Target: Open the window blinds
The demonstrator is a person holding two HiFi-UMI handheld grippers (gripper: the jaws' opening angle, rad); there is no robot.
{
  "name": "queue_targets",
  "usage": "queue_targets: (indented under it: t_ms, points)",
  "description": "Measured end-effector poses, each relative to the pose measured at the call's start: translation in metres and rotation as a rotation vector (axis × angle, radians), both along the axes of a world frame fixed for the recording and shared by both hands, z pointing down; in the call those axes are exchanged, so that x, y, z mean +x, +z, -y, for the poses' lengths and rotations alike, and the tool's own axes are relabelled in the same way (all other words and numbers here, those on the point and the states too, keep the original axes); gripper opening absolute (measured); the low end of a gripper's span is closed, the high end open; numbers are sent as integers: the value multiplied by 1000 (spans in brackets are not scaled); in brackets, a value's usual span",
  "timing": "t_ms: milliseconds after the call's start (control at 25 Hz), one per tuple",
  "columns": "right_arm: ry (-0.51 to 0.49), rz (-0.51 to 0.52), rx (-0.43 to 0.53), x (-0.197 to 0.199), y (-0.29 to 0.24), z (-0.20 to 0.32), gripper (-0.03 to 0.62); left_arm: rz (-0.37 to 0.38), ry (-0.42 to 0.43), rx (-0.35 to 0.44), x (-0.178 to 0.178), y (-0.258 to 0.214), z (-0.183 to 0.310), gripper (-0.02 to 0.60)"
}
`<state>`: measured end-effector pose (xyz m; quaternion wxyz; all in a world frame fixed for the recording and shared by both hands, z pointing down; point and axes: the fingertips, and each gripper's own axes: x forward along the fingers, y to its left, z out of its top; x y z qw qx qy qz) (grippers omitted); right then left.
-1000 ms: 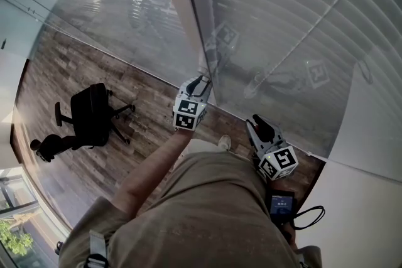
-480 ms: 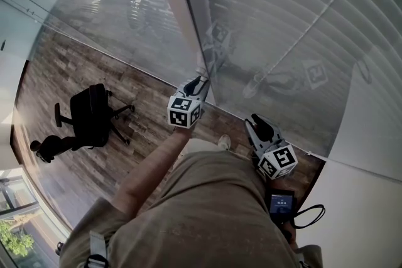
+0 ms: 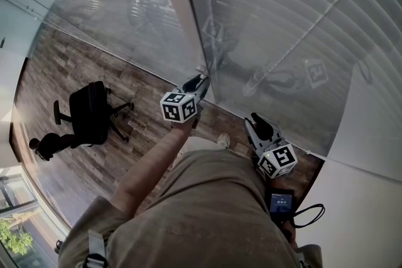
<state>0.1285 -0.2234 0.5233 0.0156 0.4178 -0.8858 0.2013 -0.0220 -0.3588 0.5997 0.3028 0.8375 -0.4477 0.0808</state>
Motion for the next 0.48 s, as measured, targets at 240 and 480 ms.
queue_targets:
  t_ms: [240, 480]
  points:
    - [2, 0, -6, 0, 1, -1, 119, -117, -18, -59, -1, 0, 0, 133]
    - [-1, 1, -6, -2, 5, -2, 119, -271, -46, -131, -3, 5, 1, 133]
